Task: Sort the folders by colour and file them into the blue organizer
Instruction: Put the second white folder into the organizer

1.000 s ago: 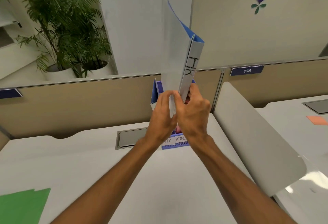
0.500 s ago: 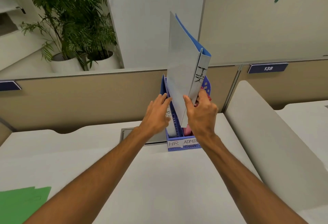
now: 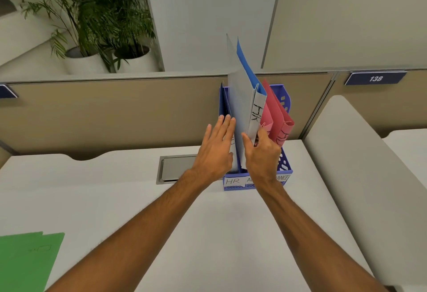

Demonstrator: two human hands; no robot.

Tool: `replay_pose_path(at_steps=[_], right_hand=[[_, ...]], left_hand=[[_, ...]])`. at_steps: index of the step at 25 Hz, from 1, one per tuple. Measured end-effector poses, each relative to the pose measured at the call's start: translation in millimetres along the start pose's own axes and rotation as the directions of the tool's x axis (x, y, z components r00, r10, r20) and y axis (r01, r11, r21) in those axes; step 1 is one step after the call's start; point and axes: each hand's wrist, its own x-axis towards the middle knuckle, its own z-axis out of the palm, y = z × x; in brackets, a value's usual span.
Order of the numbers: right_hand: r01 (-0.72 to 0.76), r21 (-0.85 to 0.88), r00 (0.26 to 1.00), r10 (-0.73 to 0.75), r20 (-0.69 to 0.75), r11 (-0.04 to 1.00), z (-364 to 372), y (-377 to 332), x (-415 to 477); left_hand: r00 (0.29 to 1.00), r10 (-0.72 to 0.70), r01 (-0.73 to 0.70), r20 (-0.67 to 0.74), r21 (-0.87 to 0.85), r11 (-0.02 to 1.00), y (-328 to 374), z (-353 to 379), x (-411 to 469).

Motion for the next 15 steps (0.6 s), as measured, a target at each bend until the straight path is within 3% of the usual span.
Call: replay_pose_path(at_steps=[6, 15], right_hand=[[-0.061, -0.01, 0.994, 0.061, 0.085, 0.998, 17.8, 20.0, 0.1], [0.042, -0.044, 0.99, -0.035, 0.14, 0.998, 22.9, 19.0, 9.1]], left_hand=[[0.998, 0.026, -0.026, -0.051, -0.005, 1.0, -8.9, 5.1, -1.1], [0.996, 0.022, -0.023, -0.09, -0.003, 1.0, -16.5, 14.0, 1.8]])
